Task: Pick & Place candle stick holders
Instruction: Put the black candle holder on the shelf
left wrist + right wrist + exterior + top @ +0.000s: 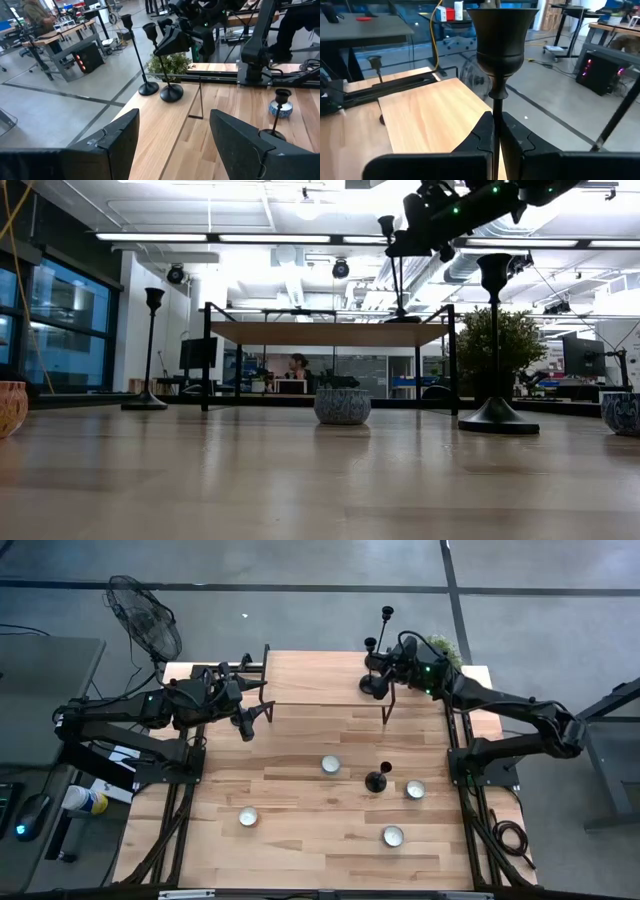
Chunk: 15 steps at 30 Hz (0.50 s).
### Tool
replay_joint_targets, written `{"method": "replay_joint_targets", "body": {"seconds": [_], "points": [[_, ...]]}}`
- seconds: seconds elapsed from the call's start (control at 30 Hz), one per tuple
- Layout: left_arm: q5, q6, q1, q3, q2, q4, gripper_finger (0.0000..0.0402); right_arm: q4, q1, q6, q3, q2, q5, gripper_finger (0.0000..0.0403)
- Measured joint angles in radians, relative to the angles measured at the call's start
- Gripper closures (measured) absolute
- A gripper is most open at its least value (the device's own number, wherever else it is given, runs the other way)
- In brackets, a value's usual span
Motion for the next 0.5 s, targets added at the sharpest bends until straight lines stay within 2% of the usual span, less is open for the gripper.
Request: {"method": "replay_joint_targets", "body": {"seconds": [0.5], "points": [[0.000, -0.002, 0.000, 0.000, 0.000, 0.000, 0.0163, -0.028, -0.087, -0.026, 0.000, 0.000, -0.105, 0.0402]]}}
